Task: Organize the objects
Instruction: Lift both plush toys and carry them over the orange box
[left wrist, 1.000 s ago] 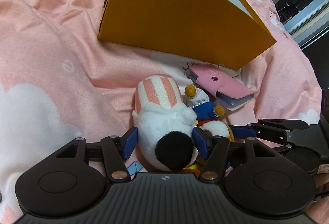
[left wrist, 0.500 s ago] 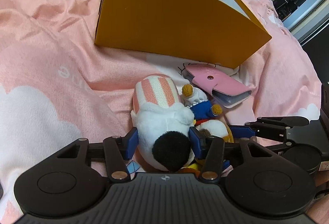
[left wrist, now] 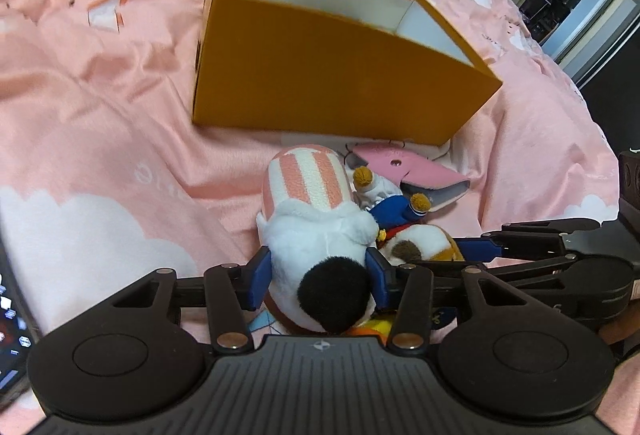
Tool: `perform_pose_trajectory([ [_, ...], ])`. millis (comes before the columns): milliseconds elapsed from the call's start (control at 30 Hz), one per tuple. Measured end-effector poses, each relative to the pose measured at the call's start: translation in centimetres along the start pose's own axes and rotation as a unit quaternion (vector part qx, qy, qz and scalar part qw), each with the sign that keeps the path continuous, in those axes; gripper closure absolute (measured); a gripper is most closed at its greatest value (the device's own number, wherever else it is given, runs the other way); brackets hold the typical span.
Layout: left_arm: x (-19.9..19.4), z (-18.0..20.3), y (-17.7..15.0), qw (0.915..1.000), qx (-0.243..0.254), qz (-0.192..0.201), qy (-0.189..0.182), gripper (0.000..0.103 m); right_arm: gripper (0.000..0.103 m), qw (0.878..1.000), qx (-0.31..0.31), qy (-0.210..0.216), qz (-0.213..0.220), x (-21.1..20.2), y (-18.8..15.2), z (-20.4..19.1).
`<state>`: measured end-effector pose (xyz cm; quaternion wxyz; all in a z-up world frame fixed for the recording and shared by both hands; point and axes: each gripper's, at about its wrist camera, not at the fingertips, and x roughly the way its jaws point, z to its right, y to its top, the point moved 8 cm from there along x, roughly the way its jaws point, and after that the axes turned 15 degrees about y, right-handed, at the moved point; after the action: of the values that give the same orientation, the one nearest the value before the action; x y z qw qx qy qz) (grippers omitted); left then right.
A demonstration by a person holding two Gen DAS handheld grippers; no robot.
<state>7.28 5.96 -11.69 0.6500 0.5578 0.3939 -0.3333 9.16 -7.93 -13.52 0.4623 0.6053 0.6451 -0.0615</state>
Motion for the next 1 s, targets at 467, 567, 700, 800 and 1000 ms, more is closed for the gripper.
perform_pose_trajectory([
  [467, -5.6, -0.5, 4.7, 0.9982, -0.008, 0.057, -0.018, 0.047, 0.060, 0.996, -0.047, 0.026, 0.077, -5.7, 4.5, -2.9],
  [567, -7.2, -0.5, 6.7, 0.9968, -0.006, 0.079, -0.015, 0.047, 0.060, 0.993, -0.034, 0.045, 0.104, -7.6, 6.5, -3.1],
  [700, -9.0, 0.3, 9.8, 0.9936, 0.001, 0.110, -0.029, 0.047, 0.060, 0.987, -0.018, 0.061, 0.150, -10.1, 10.1, -3.3],
  [800, -10.0, 1.4, 12.6, 0.9901, 0.007, 0.135, -0.037, 0.047, 0.060, 0.981, -0.021, 0.060, 0.184, -11.7, 13.1, -3.5],
  [1000, -9.1, 2.9, 17.8, 0.9862, 0.007, 0.162, -0.036, 0.047, 0.060, 0.974, -0.027, 0.039, 0.222, -12.6, 18.2, -2.5],
])
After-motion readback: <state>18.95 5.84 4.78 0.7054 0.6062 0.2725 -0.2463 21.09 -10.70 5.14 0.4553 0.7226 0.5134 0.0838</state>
